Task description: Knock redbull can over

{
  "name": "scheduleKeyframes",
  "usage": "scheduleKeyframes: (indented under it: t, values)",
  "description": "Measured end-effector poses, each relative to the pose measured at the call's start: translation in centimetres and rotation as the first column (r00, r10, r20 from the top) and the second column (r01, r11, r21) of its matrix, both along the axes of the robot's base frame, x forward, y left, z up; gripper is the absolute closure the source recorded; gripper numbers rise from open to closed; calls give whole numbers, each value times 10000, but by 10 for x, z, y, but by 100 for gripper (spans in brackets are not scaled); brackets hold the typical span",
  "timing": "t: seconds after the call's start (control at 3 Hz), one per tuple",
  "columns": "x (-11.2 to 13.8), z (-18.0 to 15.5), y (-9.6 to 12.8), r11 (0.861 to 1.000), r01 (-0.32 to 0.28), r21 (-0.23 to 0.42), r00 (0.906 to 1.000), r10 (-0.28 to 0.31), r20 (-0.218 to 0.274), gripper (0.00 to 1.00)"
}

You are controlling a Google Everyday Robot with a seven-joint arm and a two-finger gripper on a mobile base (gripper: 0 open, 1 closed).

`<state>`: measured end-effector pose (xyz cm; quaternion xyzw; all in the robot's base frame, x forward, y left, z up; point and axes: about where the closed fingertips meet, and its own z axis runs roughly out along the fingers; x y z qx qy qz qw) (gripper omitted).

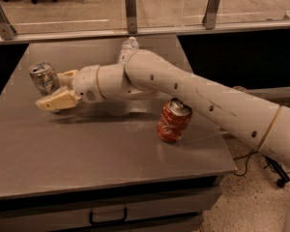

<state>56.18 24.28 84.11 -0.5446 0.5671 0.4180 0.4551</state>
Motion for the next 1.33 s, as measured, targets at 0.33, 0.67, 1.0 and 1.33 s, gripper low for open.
scheduleKeyframes:
  t: [0.33,0.67,1.0,1.33]
  values:
    - [4,6,-16,9998,-130,-175,9994,135,306,63]
    - [6,32,-32,9973,13,-730,9962,51,875,86]
    - [9,68,-38,9834,170,-1807,9878,115,1553,100]
    - [12,89,-33,9485,199,-3160,9822,405,1834,100]
